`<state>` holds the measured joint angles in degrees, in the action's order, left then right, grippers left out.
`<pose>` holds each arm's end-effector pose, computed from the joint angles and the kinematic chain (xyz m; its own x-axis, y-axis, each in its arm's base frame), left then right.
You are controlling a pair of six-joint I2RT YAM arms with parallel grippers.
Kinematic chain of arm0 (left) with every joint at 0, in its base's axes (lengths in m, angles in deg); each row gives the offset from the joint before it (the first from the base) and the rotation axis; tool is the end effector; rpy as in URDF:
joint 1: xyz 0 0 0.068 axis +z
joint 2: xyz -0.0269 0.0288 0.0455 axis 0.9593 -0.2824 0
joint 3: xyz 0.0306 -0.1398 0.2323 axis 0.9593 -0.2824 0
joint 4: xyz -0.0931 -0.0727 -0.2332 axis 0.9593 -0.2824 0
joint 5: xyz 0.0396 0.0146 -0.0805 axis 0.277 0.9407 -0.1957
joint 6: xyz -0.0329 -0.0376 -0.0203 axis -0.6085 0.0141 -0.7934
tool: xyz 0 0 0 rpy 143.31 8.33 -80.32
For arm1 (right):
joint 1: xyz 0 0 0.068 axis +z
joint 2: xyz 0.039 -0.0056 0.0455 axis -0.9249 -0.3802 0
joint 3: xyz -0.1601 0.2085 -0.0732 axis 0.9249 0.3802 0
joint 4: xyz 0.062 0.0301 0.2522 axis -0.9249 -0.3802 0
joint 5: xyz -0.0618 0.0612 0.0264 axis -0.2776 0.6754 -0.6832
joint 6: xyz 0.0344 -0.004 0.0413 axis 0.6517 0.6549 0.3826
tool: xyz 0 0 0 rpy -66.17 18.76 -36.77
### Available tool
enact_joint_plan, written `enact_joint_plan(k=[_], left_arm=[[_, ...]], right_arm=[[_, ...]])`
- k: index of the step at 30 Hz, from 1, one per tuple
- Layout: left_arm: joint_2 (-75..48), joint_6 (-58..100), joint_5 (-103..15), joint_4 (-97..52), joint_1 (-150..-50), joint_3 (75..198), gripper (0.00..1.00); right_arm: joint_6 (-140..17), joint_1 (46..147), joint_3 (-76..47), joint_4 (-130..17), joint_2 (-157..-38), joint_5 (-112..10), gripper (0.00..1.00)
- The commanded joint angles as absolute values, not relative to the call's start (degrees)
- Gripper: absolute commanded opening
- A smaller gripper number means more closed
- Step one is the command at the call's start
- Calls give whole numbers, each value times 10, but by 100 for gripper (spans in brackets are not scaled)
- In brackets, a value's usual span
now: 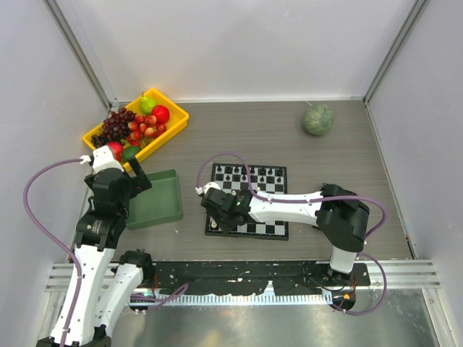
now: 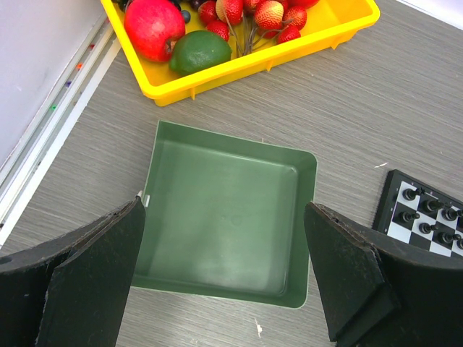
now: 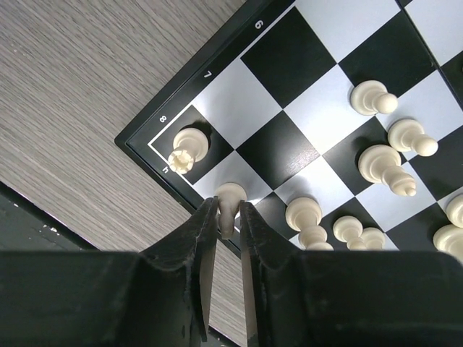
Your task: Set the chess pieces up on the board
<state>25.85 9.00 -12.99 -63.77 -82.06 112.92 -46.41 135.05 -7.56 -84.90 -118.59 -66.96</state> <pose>0.1281 -0.0050 0.3326 -0.3174 -0.3243 -0.8911 -0.3684 0.9081 -0.1992 0.1448 0.3339 0.1876 -0.6449 -0.6001 -0.4733 -0.6981 0.7145 0.0454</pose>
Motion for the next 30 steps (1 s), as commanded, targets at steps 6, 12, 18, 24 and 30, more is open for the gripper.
enact_joint_plan(k=[6,12,18,24,30], left_arm=[[258,92,-124,-620,-816,1133,99],[258,92,-124,-621,-816,1132,99],[259,92,-124,-622,-817,1131,99],[261,93,-121,-625,-817,1131,99],[264,92,-121,-626,-816,1131,99]], right_arm=[[-464,1353,-102,-844,-1177,-683,21],[-464,1352,-102,-843,-1180,-682,22],[-464,1353,-101,-843,-1164,-684,31],[-467,1353,-105,-852,-1132,-693,33],[-479,1345,-102,-859,-1065,-743,37]])
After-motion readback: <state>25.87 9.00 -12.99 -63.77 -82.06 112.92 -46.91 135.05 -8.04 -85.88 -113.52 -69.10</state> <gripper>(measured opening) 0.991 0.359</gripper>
